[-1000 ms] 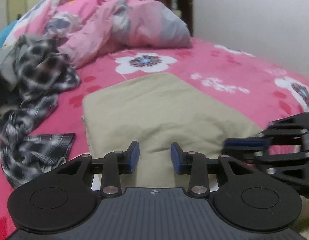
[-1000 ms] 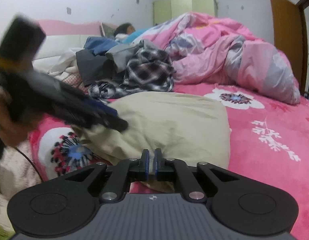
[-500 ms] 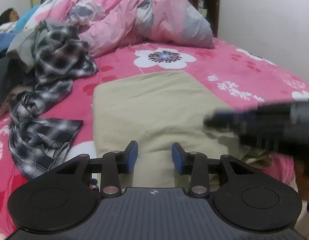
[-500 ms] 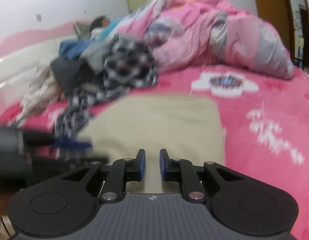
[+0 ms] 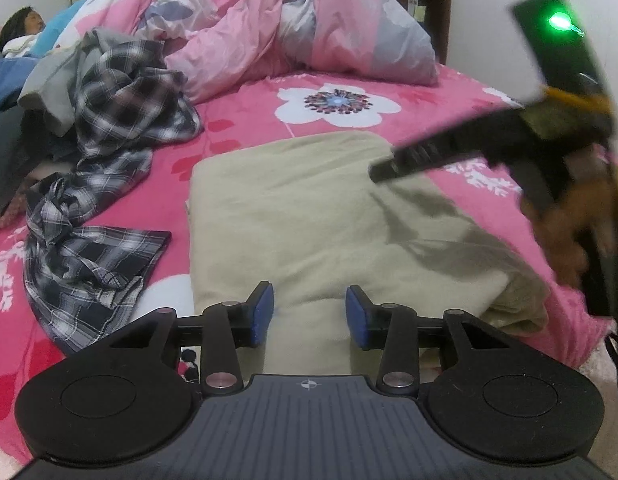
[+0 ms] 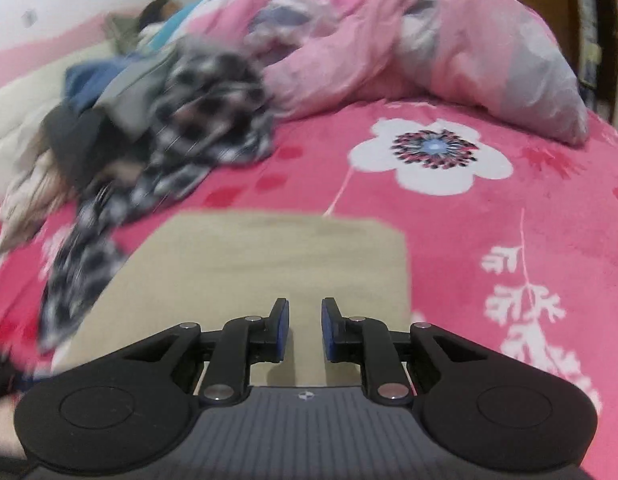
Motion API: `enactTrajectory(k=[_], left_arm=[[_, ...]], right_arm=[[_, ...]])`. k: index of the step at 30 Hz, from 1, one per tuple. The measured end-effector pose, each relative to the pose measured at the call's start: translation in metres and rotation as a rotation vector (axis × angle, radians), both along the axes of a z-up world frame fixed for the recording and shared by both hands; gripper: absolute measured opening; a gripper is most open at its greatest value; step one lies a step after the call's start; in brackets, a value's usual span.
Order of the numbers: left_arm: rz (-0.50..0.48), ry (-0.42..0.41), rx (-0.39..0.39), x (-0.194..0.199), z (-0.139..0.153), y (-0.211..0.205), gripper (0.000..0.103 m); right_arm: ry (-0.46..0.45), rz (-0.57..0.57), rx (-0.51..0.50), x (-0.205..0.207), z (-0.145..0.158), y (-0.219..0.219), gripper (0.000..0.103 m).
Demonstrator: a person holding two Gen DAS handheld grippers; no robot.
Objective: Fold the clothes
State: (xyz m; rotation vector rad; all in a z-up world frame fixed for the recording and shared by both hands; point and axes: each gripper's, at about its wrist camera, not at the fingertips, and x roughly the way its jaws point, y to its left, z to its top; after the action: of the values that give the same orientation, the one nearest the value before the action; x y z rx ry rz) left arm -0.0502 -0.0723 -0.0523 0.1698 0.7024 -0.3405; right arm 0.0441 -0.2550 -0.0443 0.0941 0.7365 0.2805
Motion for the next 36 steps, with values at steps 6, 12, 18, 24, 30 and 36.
enactTrajectory(k=[6,12,18,24,30,36], left_arm=[[0.0,-0.005,0.031,-0.001,0.0,-0.005,0.042],[0.006,-0.006,0.045,-0.003,0.001,-0.006,0.043],[0.007,-0.01,0.06,-0.004,0.002,-0.009,0.044],[0.005,-0.01,0.069,-0.005,0.002,-0.009,0.045],[0.001,-0.012,0.071,-0.005,0.001,-0.009,0.046],[0.006,-0.017,0.071,-0.006,0.001,-0.009,0.046]], right_arm=[[0.048,-0.029,0.048,0.028,-0.022,-0.003,0.017],[0.023,-0.041,0.044,0.036,-0.003,0.004,0.022],[0.049,-0.035,-0.043,0.055,-0.025,0.017,0.021],[0.024,-0.043,-0.052,0.049,-0.027,0.019,0.021],[-0.003,-0.054,0.077,0.02,0.002,0.005,0.022],[0.026,0.012,0.07,-0.013,-0.008,0.011,0.022]])
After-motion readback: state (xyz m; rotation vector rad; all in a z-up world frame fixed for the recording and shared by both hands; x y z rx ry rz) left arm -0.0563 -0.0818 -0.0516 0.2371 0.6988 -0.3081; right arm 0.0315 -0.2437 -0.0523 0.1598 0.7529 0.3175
